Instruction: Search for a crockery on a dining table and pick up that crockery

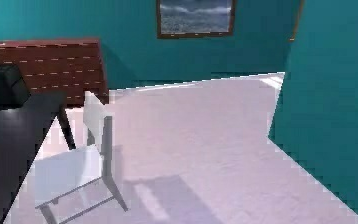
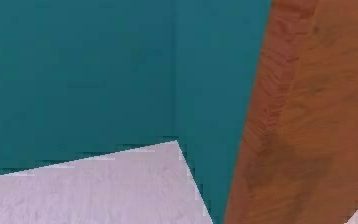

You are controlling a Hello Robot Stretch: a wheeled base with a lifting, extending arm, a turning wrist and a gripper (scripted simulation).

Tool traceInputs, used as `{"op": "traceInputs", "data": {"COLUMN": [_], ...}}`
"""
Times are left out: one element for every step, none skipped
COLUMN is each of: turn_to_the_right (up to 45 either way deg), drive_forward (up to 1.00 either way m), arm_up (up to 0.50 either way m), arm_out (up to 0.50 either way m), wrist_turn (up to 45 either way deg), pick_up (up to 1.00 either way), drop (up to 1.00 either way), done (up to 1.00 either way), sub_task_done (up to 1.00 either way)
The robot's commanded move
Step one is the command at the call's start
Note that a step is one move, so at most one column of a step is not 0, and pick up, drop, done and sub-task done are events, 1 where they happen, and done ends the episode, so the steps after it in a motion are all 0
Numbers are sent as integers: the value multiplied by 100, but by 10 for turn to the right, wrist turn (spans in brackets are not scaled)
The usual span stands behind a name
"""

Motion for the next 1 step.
{"op": "traceInputs", "data": {"turn_to_the_right": [-450], "drive_forward": [0], "arm_up": [0], "arm_out": [0], "wrist_turn": [0], "pick_up": [0], "drop": [0], "done": [0], "sub_task_done": [0]}}
